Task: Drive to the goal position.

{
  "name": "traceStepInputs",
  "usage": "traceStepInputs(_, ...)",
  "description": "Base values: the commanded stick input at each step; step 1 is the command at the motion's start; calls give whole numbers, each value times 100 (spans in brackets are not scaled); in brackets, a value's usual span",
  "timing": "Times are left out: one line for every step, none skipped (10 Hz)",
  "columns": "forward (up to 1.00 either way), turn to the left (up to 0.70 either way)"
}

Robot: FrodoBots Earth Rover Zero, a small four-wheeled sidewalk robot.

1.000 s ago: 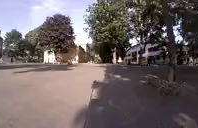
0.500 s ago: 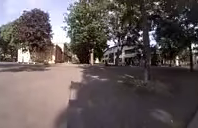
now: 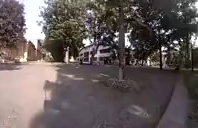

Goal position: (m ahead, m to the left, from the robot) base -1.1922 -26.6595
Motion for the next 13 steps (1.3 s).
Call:
traceStepInputs(4,-39)
traceStepInputs(6,-21)
traceStepInputs(16,-15)
traceStepInputs(26,-9)
traceStepInputs(36,-3)
traceStepInputs(44,2)
traceStepInputs(44,2)
traceStepInputs(44,2)
traceStepInputs(44,2)
traceStepInputs(44,2)
traceStepInputs(44,2)
traceStepInputs(44,2)
traceStepInputs(44,2)
